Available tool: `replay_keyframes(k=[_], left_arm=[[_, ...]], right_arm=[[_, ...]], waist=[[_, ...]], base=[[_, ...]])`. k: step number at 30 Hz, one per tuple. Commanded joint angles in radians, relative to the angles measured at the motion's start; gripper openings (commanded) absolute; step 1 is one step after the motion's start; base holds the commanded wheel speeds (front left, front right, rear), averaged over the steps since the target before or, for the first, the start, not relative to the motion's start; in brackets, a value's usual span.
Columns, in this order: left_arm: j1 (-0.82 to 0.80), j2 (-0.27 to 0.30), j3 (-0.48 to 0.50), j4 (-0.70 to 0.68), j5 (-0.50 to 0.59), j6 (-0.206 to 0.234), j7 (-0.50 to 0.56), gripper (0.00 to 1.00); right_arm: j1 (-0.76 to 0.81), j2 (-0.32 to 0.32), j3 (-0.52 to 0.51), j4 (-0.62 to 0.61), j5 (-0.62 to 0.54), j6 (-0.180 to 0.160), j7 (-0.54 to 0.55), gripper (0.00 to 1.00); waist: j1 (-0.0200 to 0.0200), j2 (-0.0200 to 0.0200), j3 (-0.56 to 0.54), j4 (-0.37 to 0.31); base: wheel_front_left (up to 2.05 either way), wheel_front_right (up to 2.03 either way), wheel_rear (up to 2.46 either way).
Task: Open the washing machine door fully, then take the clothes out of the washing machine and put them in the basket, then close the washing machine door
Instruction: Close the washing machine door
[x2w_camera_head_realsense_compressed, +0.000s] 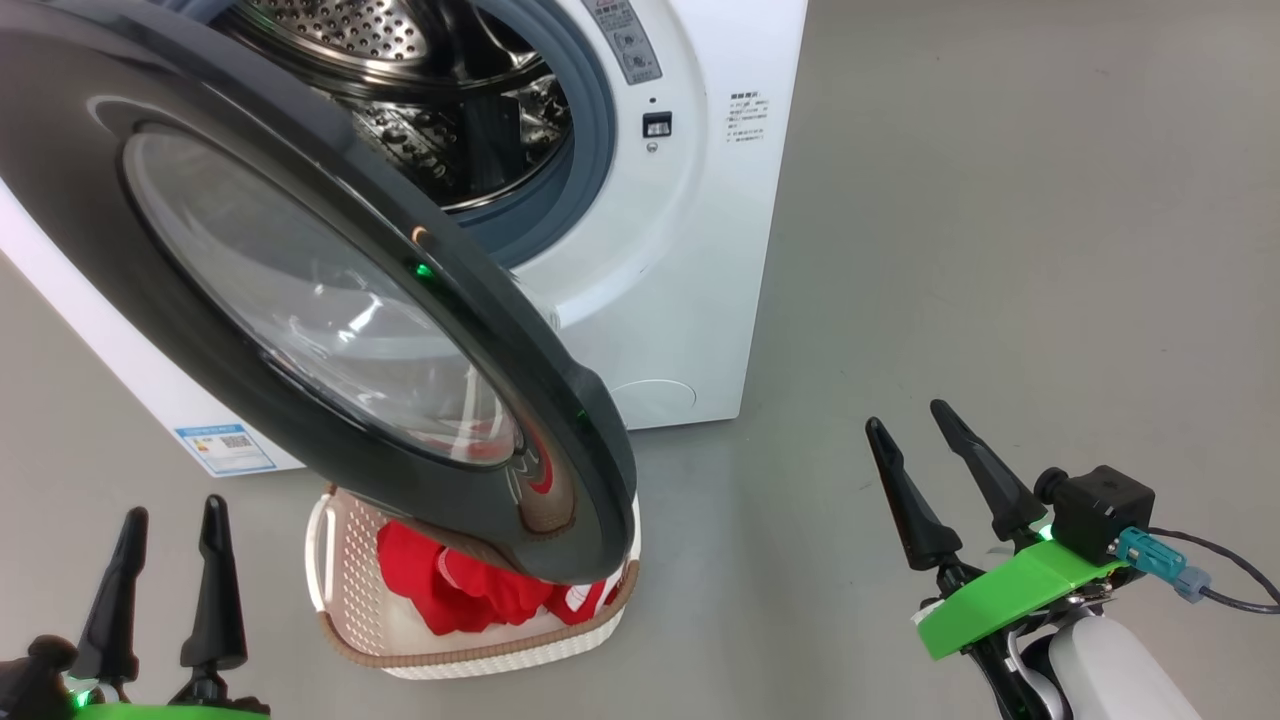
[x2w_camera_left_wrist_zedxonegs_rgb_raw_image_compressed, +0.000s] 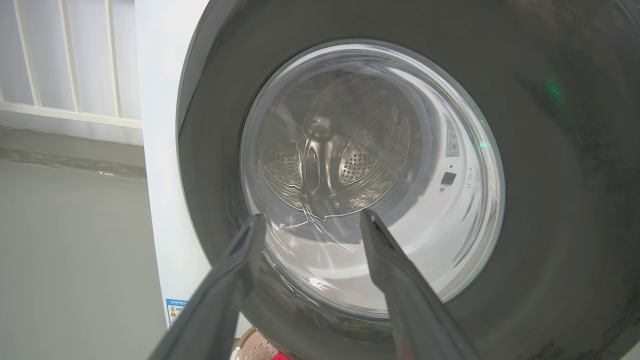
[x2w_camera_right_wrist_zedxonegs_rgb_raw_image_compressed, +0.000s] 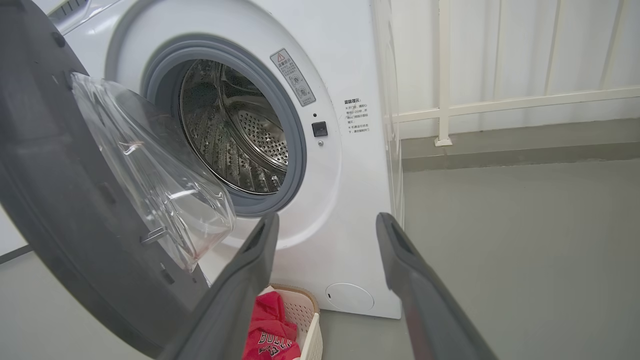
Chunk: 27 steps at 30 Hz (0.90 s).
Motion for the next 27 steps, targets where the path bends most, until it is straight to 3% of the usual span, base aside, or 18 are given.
replay_keyframes(k=[1,27], left_arm=[[-0.01,0.014,0.039,-0.024,0.006,0.0,-0.009,1.0],[-0.002,-0.001,0.041,-0.018,0.022,-0.006,-0.009,1.0]], right_arm=[[-0.025,-0.005,0.02,-0.021,-0.003,0.002,-0.008,1.0],[-0.02,-0.011,0.015,-0.023,-0.003,0.002,-0.008,1.0]], waist=[[0.0,0.0,-0.001,0.0],[0.0,0.0,-0.006,0.006]], base=[[0.0,0.0,0.0],[0.0,0.0,0.0]])
